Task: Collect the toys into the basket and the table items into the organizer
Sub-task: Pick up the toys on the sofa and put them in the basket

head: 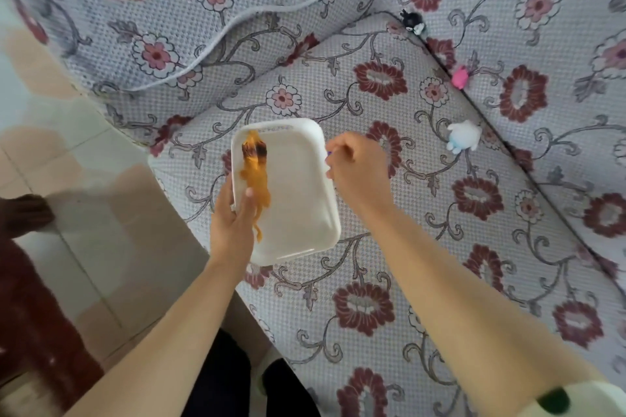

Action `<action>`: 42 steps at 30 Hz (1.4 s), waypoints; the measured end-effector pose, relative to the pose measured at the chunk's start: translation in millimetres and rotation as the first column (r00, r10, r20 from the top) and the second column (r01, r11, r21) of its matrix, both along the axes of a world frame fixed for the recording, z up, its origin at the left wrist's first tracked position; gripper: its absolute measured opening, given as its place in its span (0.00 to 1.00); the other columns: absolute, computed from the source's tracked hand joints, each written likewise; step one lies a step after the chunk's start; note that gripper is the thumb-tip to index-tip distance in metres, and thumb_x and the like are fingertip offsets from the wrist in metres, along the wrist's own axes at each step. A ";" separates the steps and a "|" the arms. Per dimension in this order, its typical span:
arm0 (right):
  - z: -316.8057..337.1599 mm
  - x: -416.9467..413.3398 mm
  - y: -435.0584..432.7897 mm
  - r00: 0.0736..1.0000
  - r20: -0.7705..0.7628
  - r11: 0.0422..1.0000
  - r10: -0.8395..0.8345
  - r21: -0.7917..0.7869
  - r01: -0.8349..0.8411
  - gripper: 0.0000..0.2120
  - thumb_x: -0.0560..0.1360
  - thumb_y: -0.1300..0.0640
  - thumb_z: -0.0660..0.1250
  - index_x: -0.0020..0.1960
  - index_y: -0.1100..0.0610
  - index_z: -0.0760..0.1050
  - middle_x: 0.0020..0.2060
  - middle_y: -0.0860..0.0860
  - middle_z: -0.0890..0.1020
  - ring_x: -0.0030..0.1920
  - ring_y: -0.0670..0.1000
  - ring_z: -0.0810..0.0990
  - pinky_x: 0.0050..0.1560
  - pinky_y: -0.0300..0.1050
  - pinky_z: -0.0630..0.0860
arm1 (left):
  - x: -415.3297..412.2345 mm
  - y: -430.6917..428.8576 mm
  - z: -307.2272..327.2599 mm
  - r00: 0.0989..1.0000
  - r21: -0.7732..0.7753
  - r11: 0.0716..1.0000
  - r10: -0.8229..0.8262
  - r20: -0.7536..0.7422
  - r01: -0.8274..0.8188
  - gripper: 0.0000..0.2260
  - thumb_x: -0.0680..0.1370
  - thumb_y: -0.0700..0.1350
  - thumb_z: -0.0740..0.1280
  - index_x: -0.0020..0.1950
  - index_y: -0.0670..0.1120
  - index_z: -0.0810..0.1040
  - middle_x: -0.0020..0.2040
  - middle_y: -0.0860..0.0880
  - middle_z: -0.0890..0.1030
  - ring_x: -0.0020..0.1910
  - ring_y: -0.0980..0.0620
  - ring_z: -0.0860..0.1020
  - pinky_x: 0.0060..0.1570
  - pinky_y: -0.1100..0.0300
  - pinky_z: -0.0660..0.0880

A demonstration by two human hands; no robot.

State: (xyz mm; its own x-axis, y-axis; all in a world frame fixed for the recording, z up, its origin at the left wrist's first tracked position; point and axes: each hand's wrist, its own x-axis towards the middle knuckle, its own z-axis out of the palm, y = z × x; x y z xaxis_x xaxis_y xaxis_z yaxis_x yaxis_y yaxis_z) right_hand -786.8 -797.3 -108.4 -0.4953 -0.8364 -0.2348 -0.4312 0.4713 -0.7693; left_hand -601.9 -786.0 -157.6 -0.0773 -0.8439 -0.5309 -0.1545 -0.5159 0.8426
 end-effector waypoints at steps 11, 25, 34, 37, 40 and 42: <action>-93.6 -36.2 -36.5 0.808 -0.330 0.823 0.489 0.482 -0.301 0.24 0.68 0.64 0.70 0.63 0.54 0.74 0.61 0.51 0.76 0.62 0.56 0.72 0.59 0.53 0.71 | 5.2 -80.2 -25.9 0.978 -0.005 0.984 -0.176 0.113 0.177 0.13 0.82 0.54 0.58 0.65 0.55 0.72 0.50 0.59 0.80 0.45 0.66 0.79 0.36 0.71 0.75; -117.4 -40.3 -25.7 0.955 -0.210 0.834 0.207 0.549 -0.060 0.17 0.66 0.62 0.73 0.54 0.58 0.73 0.47 0.54 0.78 0.49 0.57 0.78 0.48 0.50 0.77 | 9.5 -134.5 -43.2 0.940 0.011 0.945 -0.327 0.097 0.328 0.18 0.80 0.57 0.60 0.68 0.54 0.72 0.58 0.51 0.82 0.56 0.50 0.80 0.52 0.48 0.79; -46.6 -52.3 -30.0 0.841 0.147 0.845 -0.521 0.226 0.484 0.13 0.69 0.62 0.71 0.53 0.52 0.77 0.48 0.48 0.79 0.46 0.50 0.77 0.48 0.43 0.75 | -4.7 -139.9 -20.9 0.917 -0.013 0.923 -0.379 0.121 0.384 0.20 0.80 0.57 0.60 0.72 0.55 0.68 0.61 0.50 0.80 0.59 0.49 0.78 0.45 0.57 0.77; -7.8 -51.4 -38.9 0.780 0.284 0.830 -0.557 0.160 0.535 0.06 0.69 0.59 0.74 0.44 0.53 0.81 0.44 0.50 0.81 0.44 0.51 0.79 0.47 0.44 0.77 | -10.3 -138.0 -7.8 0.922 -0.004 0.925 -0.377 0.087 0.379 0.21 0.80 0.56 0.60 0.72 0.54 0.68 0.62 0.50 0.79 0.59 0.50 0.78 0.43 0.60 0.75; 35.3 -47.4 -46.2 0.780 0.435 0.885 -0.450 0.100 0.455 0.13 0.70 0.65 0.70 0.54 0.55 0.79 0.51 0.53 0.81 0.46 0.48 0.79 0.46 0.39 0.75 | -13.2 -138.0 3.6 0.919 -0.016 0.922 -0.383 0.091 0.386 0.19 0.80 0.56 0.60 0.71 0.55 0.70 0.59 0.51 0.81 0.56 0.49 0.80 0.44 0.58 0.77; 58.7 -42.1 -50.7 0.859 0.402 0.945 -0.317 0.060 0.321 0.23 0.68 0.71 0.65 0.60 0.57 0.76 0.52 0.51 0.81 0.47 0.46 0.79 0.45 0.34 0.76 | -14.1 -139.4 10.9 0.916 -0.027 0.919 -0.390 0.090 0.394 0.18 0.80 0.56 0.60 0.70 0.56 0.70 0.57 0.51 0.81 0.55 0.49 0.81 0.42 0.57 0.77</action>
State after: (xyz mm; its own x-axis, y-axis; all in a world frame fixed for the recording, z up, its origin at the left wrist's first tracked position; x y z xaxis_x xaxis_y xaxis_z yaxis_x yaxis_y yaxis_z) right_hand -828.9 -848.0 -49.7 -0.6003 -0.6515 -0.4640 0.0885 0.5225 -0.8481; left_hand -616.0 -925.3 -146.7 -0.3646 -0.7771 -0.5130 -0.4056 -0.3633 0.8387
